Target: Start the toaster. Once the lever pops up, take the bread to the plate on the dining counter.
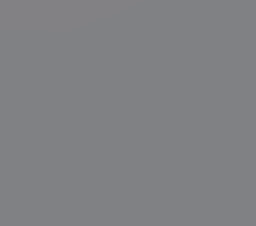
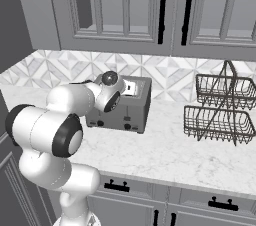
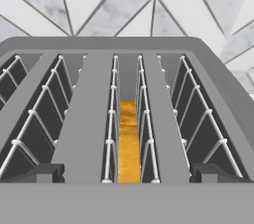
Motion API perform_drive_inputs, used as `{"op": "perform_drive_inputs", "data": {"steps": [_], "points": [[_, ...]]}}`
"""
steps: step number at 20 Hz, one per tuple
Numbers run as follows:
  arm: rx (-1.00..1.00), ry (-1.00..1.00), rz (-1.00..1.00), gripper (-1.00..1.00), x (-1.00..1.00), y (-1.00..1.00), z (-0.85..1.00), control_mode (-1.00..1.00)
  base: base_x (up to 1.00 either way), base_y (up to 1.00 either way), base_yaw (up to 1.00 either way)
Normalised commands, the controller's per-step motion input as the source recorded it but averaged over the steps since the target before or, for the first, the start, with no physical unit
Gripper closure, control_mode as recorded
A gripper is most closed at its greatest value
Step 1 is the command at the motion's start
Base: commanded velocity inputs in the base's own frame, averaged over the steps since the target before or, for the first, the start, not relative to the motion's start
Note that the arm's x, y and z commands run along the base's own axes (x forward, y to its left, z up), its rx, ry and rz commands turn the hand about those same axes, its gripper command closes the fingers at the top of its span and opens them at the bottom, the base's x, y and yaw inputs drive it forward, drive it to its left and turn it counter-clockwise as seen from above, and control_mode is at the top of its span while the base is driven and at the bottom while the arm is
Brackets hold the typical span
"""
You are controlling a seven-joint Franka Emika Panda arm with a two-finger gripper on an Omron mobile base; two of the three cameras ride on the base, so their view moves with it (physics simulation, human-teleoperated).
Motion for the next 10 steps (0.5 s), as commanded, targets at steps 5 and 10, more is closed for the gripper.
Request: {"op": "perform_drive_inputs", "data": {"steps": [5,10], "points": [[0.00,0.00,0.00,-1.00,0.00,0.00,0.00,-1.00,0.00,0.00,0.00],[0.00,0.00,0.00,-1.00,0.00,0.00,0.00,-1.00,0.00,0.00,0.00]]}}
